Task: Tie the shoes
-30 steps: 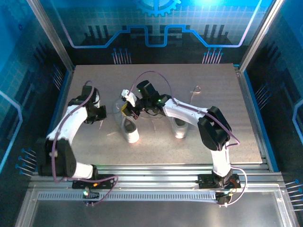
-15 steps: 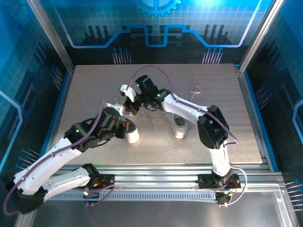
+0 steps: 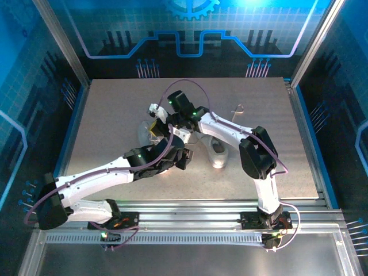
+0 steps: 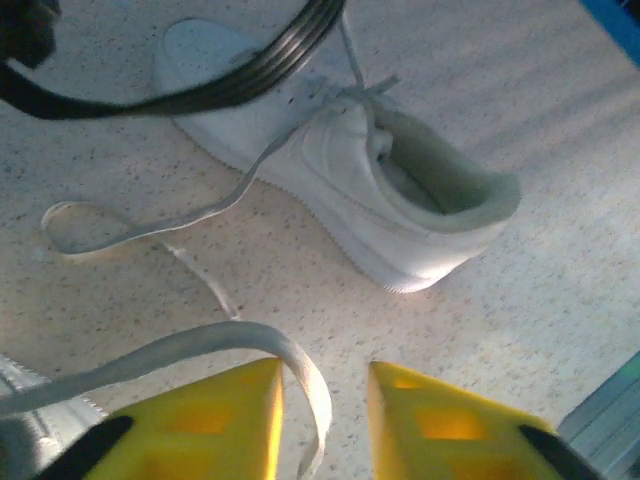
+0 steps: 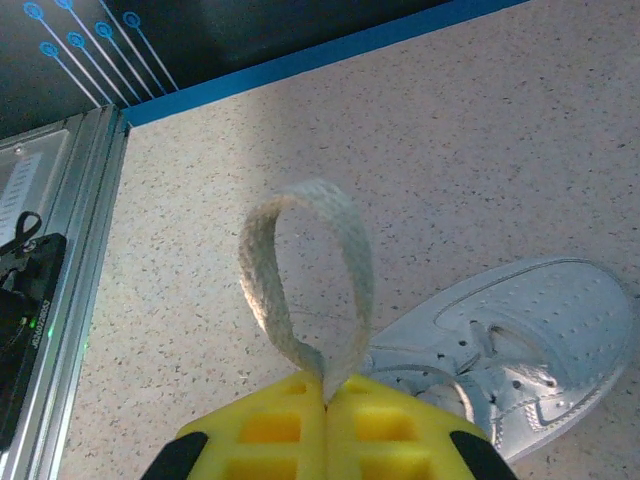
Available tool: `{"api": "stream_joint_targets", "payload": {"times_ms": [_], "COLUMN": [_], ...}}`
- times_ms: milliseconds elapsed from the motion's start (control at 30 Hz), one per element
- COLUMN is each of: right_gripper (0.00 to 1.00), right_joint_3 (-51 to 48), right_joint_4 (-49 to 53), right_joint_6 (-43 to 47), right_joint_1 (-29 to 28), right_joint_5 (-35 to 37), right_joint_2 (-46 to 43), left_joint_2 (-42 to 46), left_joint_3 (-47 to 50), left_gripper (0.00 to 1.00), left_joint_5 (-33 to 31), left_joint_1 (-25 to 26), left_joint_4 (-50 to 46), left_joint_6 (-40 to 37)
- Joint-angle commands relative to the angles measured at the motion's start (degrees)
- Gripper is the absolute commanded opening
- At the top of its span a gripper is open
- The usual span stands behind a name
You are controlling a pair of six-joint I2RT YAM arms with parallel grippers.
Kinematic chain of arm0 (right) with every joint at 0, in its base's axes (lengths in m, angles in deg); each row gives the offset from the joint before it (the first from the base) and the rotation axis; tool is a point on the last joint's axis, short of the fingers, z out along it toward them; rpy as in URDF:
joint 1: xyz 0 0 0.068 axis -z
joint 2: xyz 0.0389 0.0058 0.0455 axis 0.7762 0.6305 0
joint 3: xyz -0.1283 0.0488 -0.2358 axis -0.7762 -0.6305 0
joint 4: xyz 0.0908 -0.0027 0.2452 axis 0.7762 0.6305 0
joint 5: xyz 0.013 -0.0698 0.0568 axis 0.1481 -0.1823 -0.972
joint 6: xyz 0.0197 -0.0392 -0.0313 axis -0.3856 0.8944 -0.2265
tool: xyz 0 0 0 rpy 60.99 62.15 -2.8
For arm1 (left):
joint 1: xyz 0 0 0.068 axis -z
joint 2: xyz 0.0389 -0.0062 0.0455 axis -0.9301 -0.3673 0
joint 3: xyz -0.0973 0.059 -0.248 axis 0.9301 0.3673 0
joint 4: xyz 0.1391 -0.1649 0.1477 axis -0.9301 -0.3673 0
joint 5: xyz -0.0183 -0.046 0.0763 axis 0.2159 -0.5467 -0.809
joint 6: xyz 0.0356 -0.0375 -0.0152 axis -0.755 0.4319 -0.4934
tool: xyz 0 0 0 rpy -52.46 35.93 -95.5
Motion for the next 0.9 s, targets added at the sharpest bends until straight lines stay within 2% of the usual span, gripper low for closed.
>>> {"api": "stream_joint_targets", "payload": {"times_ms": [0, 167, 267, 400, 467, 567, 667, 867], "right_gripper": [0.0, 0.0, 0.0, 0.0, 0.0, 0.0, 0.0, 0.0], "right_joint_3": [-2.1, -4.8, -6.8, -9.1, -10.1, -10.9, -10.9, -9.9], "right_joint_4": [-1.7, -5.0, -7.3, -10.4, -11.8, -13.1, -13.5, -12.8], "right_joint_6": [1.4, 2.0, 2.0, 2.5, 2.8, 3.0, 3.0, 3.3], "right_joint_1": [0.6, 0.6, 0.5, 0.1, -0.3, -0.8, -1.2, -1.6], "right_joint_5": [-2.2, -2.1, -1.8, -1.3, -0.8, -0.2, -0.1, -0.3], "right_joint_2": [-1.1, -2.6, -3.6, -5.2, -6.1, -6.9, -7.1, -6.4], "left_joint_2": [3.7, 14.2, 21.6, 26.8, 26.7, 23.9, 21.0, 15.6], "left_joint_3": [-0.1, 1.6, 3.6, 5.8, 6.6, 8.2, 9.4, 10.5], "left_gripper": [0.38, 0.4, 0.47, 0.49, 0.51, 0.52, 0.54, 0.53], "left_joint_5": [0.2, 1.6, 5.0, 17.5, 26.1, 38.2, 43.4, 47.3], "left_joint_1": [-0.8, -6.0, -13.9, -29.3, -36.9, -45.7, -49.3, -50.6], "left_joint_4": [1.2, -5.0, -8.5, -10.8, -10.2, -5.7, -0.2, 5.5], "left_joint_6": [-4.8, -6.3, -4.8, -2.6, -1.7, 1.0, 2.5, 2.2]}}
